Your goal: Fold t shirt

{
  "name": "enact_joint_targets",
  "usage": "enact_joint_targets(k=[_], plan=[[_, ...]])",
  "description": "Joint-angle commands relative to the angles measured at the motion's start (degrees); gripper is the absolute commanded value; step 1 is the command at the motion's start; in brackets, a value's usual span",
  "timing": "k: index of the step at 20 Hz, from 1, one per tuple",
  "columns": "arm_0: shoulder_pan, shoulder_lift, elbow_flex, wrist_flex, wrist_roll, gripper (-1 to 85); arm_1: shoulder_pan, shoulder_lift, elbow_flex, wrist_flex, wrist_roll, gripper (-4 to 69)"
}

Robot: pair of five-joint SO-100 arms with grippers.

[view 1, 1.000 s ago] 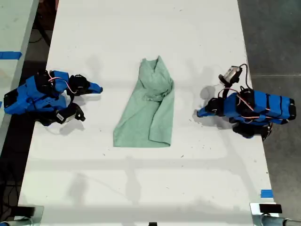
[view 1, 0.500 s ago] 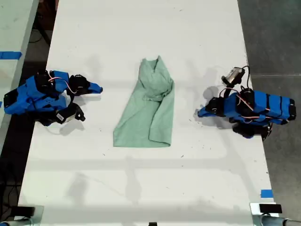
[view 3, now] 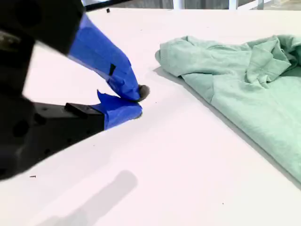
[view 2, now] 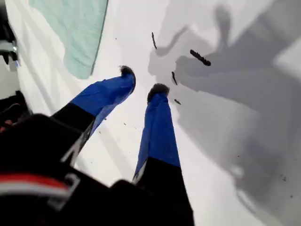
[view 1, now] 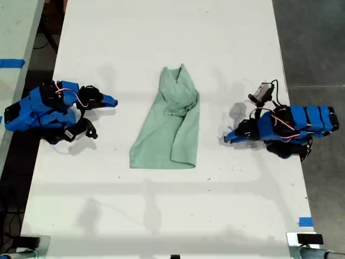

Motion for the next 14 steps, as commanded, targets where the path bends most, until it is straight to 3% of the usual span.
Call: enact_joint_targets(k=[1,5,14], plan=[[0.4,0.4,-0.4,-0.6,-1.0,0.0,0.1,0.6,2.8,-0.1,-9.2,9.6],[0.4,0.4,-0.4,-0.8,-1.0,0.0,0.0,0.6,2.8,-0.1,-23.0,9.6],[0.4,0.4,-0.4,-0.8,-0.6,0.0,-0.1,0.6,2.8,-0.1,-22.9,9.6]])
